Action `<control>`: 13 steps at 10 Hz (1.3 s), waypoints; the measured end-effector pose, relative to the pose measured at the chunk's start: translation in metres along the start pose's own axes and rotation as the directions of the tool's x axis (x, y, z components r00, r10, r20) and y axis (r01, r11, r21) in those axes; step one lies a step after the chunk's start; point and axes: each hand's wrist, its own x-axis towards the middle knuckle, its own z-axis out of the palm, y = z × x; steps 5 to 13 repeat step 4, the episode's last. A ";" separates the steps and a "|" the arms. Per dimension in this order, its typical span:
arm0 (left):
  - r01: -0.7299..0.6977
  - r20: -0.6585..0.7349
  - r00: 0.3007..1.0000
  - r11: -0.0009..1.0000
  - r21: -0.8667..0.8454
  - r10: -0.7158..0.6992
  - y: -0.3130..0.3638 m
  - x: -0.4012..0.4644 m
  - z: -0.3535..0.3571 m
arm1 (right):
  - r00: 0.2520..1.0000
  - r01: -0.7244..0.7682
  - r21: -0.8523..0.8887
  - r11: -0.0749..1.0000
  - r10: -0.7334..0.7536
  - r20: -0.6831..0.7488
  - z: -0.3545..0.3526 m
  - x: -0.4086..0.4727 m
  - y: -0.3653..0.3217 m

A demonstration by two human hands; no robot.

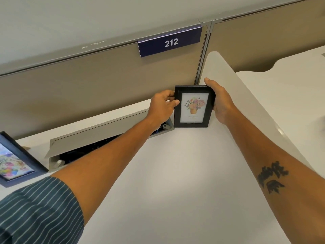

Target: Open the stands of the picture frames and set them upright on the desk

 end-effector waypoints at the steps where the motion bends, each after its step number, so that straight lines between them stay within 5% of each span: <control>1: 0.015 -0.004 1.000 1.000 -0.006 -0.016 -0.001 0.000 0.000 | 1.000 0.001 -0.018 1.000 -0.001 -0.011 -0.001 -0.004 -0.001; 3: 0.017 -0.036 0.999 1.000 0.019 -0.016 -0.010 -0.027 -0.002 | 0.999 -0.043 -0.121 0.992 0.041 -0.018 -0.011 -0.026 0.011; 4: -0.063 -0.096 0.993 0.991 0.121 0.075 -0.028 -0.062 -0.007 | 0.993 0.024 -0.225 0.974 -0.050 -0.109 -0.021 -0.054 0.043; 13: -0.063 -0.096 0.993 0.991 0.121 0.075 -0.028 -0.062 -0.007 | 0.993 0.024 -0.225 0.974 -0.050 -0.109 -0.021 -0.054 0.043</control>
